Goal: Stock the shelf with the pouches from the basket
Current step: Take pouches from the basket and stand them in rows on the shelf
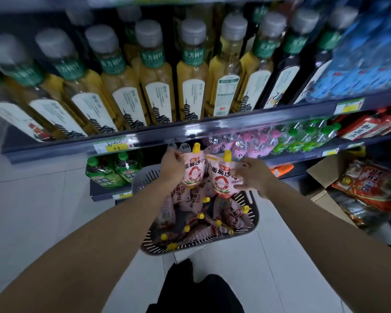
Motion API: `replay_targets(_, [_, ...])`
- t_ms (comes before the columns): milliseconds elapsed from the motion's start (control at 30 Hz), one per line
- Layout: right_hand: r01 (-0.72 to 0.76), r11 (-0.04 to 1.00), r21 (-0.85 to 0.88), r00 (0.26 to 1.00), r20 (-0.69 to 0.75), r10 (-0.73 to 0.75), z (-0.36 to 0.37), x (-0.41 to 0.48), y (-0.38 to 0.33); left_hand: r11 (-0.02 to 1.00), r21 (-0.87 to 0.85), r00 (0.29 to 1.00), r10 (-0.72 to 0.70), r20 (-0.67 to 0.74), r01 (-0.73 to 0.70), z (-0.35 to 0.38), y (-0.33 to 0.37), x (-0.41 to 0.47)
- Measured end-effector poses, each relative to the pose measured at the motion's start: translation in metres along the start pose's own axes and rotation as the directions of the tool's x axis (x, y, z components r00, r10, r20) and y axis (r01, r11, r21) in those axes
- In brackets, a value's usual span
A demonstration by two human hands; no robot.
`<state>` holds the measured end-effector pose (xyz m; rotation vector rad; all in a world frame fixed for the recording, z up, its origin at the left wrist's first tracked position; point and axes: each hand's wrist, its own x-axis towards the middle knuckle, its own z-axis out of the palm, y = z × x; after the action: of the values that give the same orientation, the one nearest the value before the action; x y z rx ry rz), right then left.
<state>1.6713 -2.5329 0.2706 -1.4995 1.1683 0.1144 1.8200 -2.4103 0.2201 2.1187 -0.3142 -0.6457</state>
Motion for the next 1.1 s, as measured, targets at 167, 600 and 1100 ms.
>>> replay_targets(167, [0.131,0.991,-0.021,0.983,-0.125,-0.133,-0.022,-0.058,-0.039,0.996,-0.077,0.999,0.036,-0.037,-0.039,-0.049,0.046,-0.037])
replay_targets(600, [0.626,0.778,0.045,0.770,-0.193,-0.608,-0.033,-0.187,-0.177,0.902,-0.310,0.918,0.185,-0.350,-0.300,-0.199,0.185,-0.120])
replay_targets(1100, [0.878,0.466,0.110,0.478,-0.252,-0.841,0.055,-0.236,-0.374,0.741,-0.292,0.685,0.296,-0.666,-0.604,-0.404,0.273,-0.107])
